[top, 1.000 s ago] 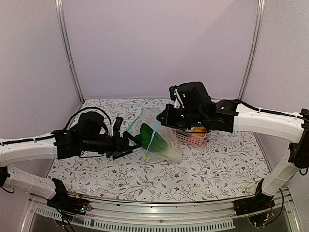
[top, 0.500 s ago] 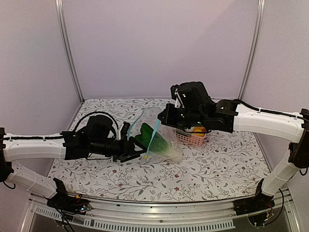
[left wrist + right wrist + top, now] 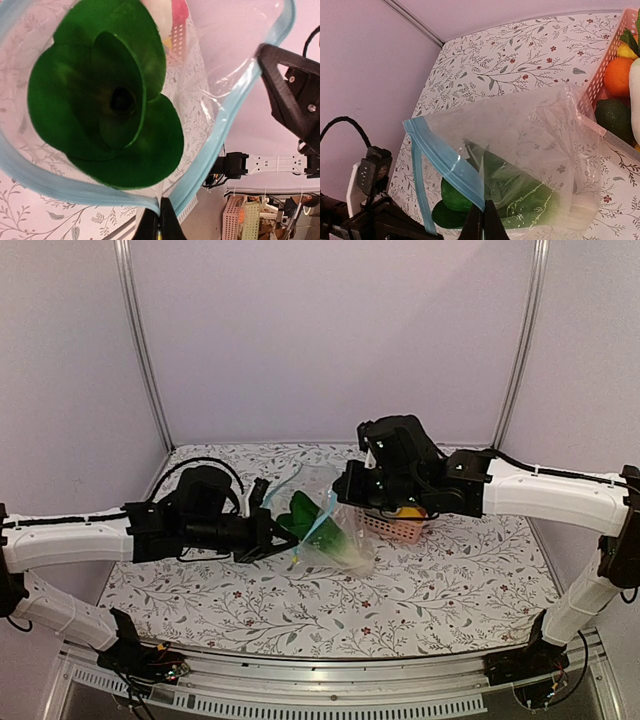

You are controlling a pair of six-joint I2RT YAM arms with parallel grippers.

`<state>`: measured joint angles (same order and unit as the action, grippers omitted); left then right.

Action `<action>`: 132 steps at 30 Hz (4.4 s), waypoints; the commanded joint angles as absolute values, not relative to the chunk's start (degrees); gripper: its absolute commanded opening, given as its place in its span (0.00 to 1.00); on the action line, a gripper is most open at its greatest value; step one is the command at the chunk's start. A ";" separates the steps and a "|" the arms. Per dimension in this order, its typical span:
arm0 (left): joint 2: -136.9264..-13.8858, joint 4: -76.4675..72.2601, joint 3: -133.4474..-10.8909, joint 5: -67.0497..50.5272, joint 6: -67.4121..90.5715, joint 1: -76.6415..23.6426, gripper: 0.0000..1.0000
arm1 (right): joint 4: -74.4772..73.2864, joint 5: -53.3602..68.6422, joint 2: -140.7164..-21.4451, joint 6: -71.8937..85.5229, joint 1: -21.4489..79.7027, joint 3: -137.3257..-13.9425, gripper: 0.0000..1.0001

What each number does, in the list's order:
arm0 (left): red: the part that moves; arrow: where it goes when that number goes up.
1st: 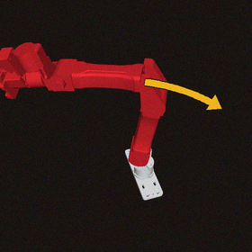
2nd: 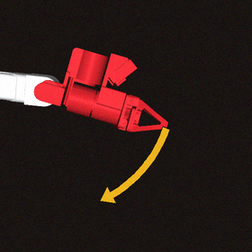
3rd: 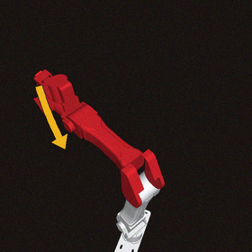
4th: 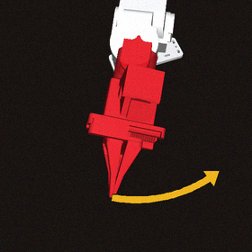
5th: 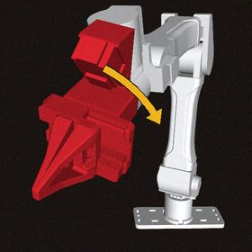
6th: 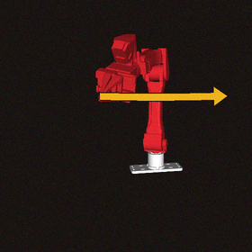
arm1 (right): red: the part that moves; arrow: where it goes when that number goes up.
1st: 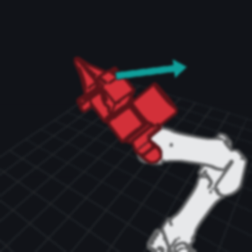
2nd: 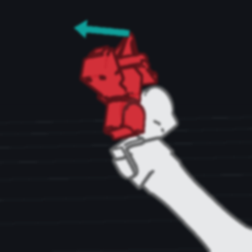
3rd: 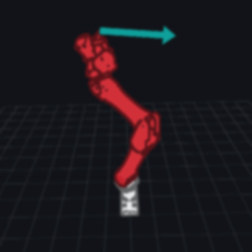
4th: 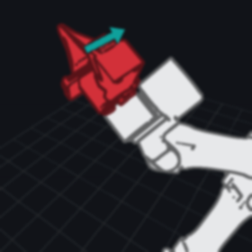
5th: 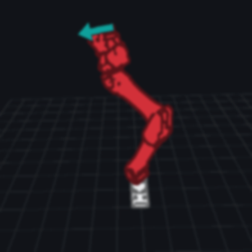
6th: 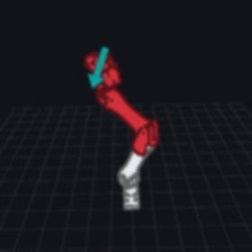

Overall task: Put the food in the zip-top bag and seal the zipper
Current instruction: Pass from the right arm to the left, then pick up the fake vegetable from the bin, then place the fake vegetable in the zipper food storage bag.

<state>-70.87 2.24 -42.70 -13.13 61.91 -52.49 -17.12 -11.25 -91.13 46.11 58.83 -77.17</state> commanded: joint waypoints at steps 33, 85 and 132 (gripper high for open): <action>-85.84 50.59 -80.50 -40.11 3.31 -35.31 0.00 | -33.01 -14.66 -84.27 36.40 41.30 -75.87 0.78; -84.55 50.33 -79.71 -39.96 12.80 -34.50 0.00 | -21.05 -5.27 -87.93 36.15 42.54 -79.15 0.51; -82.19 46.22 -77.18 -42.07 16.72 -34.28 0.00 | 7.06 -36.50 -99.96 39.26 69.95 -71.01 0.56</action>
<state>-83.90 47.59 -77.82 -40.60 16.23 -35.18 6.94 -32.29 -96.90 38.72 69.36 -68.77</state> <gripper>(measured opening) 0.006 0.567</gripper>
